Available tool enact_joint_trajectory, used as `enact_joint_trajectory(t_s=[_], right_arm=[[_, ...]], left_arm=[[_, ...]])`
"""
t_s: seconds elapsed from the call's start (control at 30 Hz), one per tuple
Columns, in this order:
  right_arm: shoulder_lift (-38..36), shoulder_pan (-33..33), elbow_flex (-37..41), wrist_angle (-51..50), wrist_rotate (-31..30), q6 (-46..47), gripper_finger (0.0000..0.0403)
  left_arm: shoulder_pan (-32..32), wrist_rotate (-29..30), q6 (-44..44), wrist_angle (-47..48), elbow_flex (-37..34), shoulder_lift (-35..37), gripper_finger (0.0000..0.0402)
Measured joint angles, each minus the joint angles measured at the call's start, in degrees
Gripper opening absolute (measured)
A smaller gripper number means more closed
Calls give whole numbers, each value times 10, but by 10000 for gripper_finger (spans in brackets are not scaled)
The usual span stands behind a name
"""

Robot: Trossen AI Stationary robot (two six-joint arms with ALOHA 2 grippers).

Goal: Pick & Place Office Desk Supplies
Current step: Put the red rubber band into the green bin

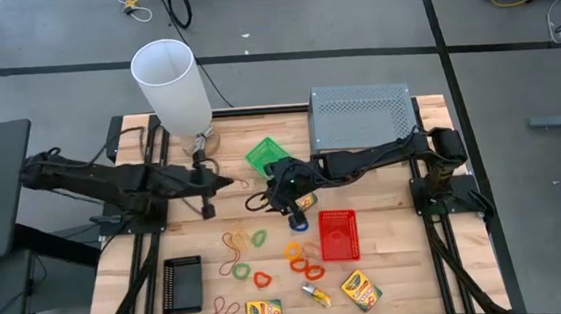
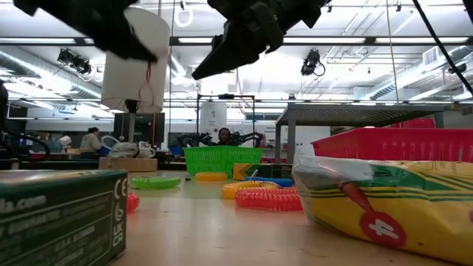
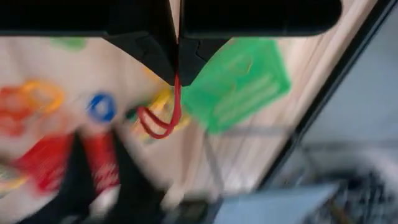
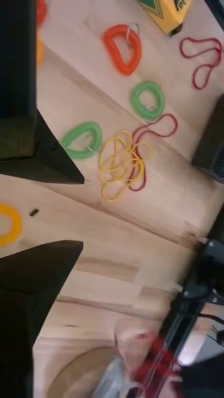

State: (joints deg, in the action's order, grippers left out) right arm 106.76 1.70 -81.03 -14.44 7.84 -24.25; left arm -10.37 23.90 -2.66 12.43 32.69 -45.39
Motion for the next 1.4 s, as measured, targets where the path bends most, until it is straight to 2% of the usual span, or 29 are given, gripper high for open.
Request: enact_joint_trajectory(t_s=[0.1, 0.27, 0.4, 0.53, 0.7, 1.0, 1.4], right_arm=[[0, -4, 0, 17, 4, -3, 167], [0, -16, 0, 65, 49, -4, 167], [0, -20, 0, 125, 59, -7, 167], [5, -28, 0, 194, 86, -12, 167], [20, -40, 0, 241, 85, -6, 176], [32, -59, 1, 240, 78, 43, 243], [34, -62, 1, 244, 74, 74, 247]], left_arm=[[-35, -5, -38, -57, -14, 33, 1], [-54, -20, -67, -142, -86, 123, 1], [-54, -45, -66, -151, -138, 180, 1], [-52, -42, -79, -180, -179, 204, 1], [-31, -20, -85, -216, -211, 207, 1], [16, -14, -72, -216, -216, 188, 1], [53, -26, -64, -282, -216, 127, 1]])
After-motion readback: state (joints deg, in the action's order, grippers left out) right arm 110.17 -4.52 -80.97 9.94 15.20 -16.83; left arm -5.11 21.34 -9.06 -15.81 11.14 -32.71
